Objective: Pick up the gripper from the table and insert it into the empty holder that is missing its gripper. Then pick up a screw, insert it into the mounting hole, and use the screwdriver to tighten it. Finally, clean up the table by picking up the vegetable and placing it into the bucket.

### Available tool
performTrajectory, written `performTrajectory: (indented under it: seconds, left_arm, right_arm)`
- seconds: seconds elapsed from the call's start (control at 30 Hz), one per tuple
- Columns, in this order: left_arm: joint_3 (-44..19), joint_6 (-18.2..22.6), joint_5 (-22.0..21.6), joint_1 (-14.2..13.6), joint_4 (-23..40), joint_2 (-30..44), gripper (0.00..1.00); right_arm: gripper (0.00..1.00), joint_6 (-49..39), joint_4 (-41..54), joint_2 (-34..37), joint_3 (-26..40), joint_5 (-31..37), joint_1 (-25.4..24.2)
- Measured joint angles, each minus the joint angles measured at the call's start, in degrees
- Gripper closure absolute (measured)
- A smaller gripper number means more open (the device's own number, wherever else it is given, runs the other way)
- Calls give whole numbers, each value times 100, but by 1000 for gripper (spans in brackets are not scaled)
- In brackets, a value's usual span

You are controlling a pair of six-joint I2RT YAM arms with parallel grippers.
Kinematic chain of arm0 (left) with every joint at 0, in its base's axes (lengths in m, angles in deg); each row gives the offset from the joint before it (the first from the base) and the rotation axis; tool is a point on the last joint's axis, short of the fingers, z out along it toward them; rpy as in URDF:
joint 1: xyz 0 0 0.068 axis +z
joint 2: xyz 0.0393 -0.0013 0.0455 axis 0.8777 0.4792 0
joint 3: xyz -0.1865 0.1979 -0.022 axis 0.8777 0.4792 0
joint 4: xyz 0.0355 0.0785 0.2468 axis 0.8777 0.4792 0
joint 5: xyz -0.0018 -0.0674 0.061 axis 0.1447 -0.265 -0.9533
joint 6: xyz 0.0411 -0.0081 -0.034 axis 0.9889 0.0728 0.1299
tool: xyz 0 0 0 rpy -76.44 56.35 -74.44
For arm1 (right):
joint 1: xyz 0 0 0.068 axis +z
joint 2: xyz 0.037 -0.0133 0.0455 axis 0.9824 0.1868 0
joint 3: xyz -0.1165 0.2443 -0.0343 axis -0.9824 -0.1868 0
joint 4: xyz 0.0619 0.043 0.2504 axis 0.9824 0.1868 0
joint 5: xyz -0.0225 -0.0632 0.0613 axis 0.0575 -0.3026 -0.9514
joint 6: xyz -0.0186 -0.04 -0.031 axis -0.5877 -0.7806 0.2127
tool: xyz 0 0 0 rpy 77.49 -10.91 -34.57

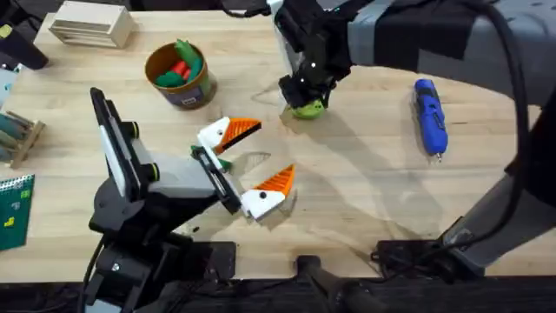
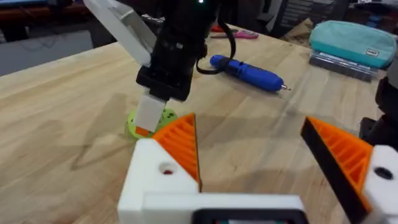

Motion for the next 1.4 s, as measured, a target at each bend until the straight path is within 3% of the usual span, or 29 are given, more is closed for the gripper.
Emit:
performTrajectory:
  seconds: [0.07, 0.37, 0.7, 1.0, 1.4]
  left_arm:
    - [-1, 0, 2, 0, 0, 0, 14]
    - [-1, 0, 1, 0, 0, 1, 14]
    - [-1, 0, 2, 0, 0, 1, 14]
    - [0, 0, 2, 0, 0, 0, 14]
    - [0, 0, 2, 0, 0, 0, 14]
  right_arm:
    - [741, 2, 9, 22, 0, 1, 0]
    - [991, 4, -1, 68, 0, 43, 0]
    - [994, 2, 314, 7, 117, 63, 0]
    - [994, 2, 1194, -908, 780, 61, 56]
    - [994, 48, 1506, -1547, 997, -726, 1036]
